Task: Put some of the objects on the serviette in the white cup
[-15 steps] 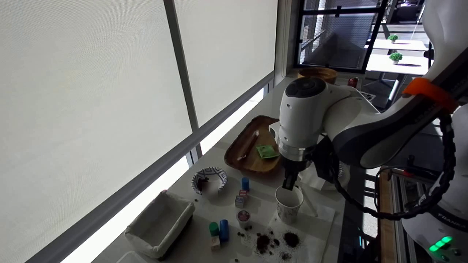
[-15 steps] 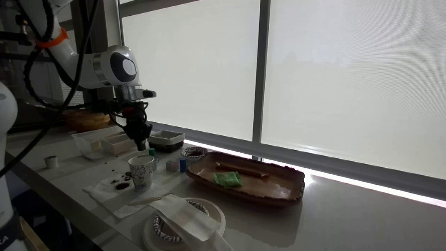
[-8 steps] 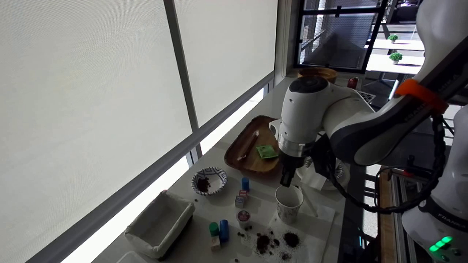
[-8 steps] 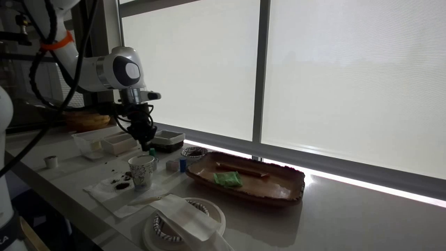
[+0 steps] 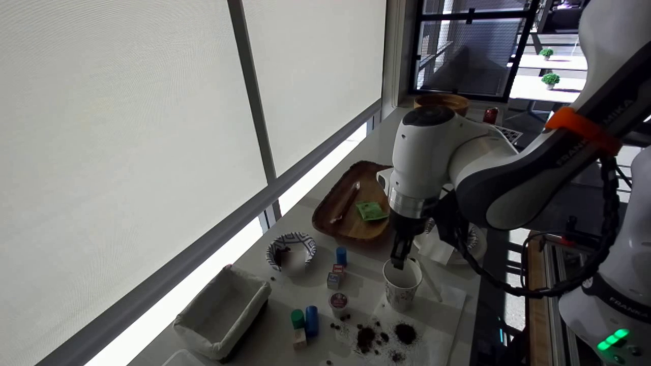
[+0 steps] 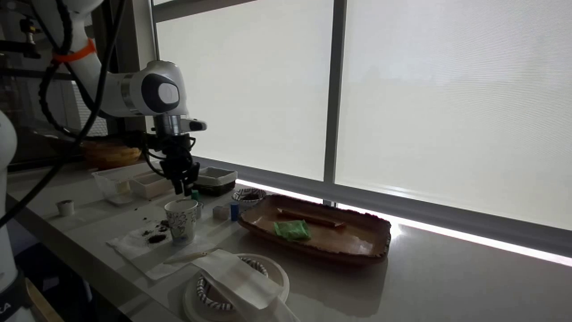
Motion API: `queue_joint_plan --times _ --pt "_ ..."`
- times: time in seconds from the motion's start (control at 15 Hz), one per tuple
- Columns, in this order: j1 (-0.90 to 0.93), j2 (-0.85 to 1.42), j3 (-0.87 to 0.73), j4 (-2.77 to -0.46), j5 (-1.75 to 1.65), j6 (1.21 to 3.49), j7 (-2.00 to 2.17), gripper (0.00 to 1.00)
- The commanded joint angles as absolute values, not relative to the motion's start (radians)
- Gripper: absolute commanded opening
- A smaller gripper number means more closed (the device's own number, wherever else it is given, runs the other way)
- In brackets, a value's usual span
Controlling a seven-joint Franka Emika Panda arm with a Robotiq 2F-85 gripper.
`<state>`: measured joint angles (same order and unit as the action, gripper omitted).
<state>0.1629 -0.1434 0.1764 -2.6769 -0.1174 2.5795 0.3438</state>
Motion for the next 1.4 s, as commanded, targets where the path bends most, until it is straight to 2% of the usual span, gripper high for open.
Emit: queue_joint_plan --times 0.0,0.27,0.73,1.33 --pt "0.165 -0.156 0.182 -2.692 -0.070 2.601 0.300 0.72" --pt "0.249 -0.095 0.173 -2.631 0.166 2.639 0.036 0.99" --pt "0.312 0.123 0.252 -2.404 0.455 2.565 -0.384 1.00" --pt "0.266 0.339 0.278 -2.337 0.184 2.583 -0.329 1.00"
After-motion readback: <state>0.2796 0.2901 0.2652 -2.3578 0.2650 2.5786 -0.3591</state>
